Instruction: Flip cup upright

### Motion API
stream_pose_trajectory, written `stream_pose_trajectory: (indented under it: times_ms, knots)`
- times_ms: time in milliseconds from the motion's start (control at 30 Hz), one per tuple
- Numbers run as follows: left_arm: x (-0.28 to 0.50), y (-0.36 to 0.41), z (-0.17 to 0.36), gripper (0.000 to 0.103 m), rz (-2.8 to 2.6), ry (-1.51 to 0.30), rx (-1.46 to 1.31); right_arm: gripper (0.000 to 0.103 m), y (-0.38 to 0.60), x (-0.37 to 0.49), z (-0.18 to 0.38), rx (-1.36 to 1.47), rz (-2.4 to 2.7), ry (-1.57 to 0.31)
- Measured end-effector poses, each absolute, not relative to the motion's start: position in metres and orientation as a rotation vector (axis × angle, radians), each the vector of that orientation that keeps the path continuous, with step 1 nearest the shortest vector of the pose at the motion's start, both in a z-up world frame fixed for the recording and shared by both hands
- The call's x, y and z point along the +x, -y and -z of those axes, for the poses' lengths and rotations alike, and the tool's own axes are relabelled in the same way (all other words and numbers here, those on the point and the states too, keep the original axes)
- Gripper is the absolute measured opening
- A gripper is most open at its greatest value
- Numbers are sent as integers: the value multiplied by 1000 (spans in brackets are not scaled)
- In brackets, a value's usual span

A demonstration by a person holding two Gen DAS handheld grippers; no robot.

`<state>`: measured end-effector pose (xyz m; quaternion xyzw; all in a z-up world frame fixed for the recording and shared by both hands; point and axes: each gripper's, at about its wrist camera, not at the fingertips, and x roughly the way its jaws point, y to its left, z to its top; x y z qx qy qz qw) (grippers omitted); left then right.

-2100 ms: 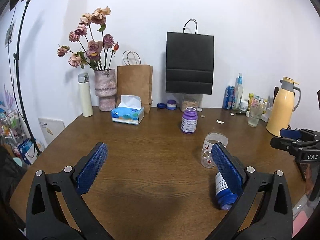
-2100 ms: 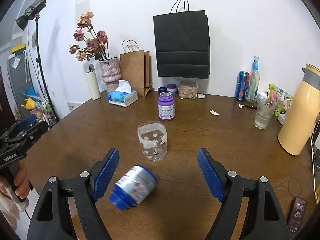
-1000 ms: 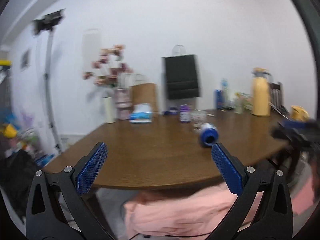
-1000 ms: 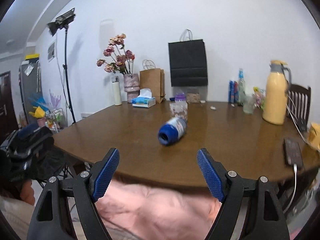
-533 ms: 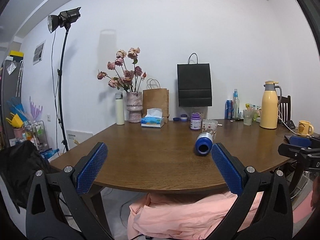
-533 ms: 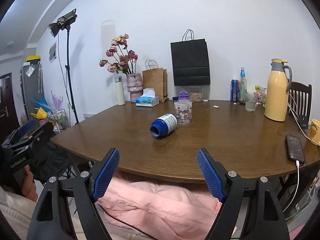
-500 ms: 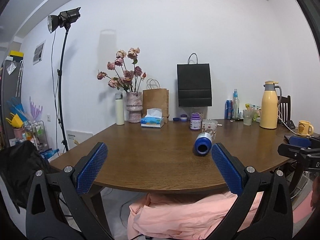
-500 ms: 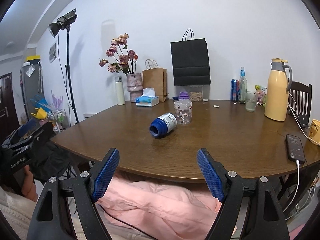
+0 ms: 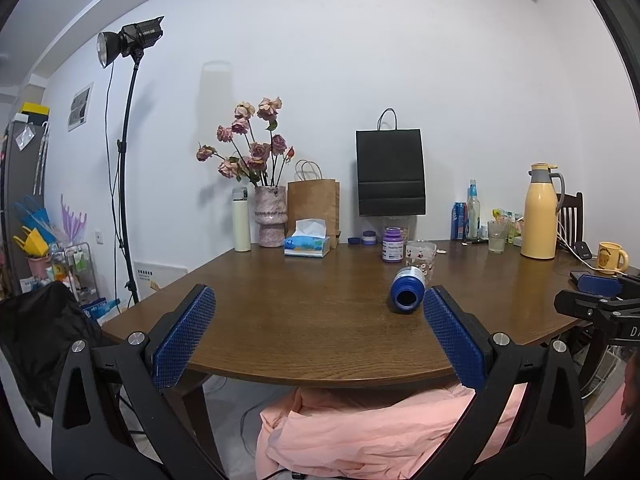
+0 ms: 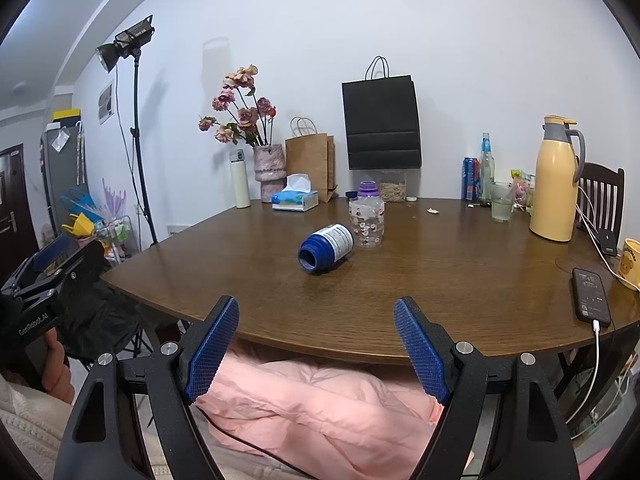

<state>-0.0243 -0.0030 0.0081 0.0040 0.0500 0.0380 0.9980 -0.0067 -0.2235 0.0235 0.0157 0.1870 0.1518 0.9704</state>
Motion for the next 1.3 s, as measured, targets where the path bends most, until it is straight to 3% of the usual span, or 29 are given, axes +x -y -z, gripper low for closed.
stream_pose_trajectory:
  times_ms: [1300]
  knots:
    - [-23, 3, -10, 103, -82, -94, 13, 85, 221, -6, -20, 37, -299, -393]
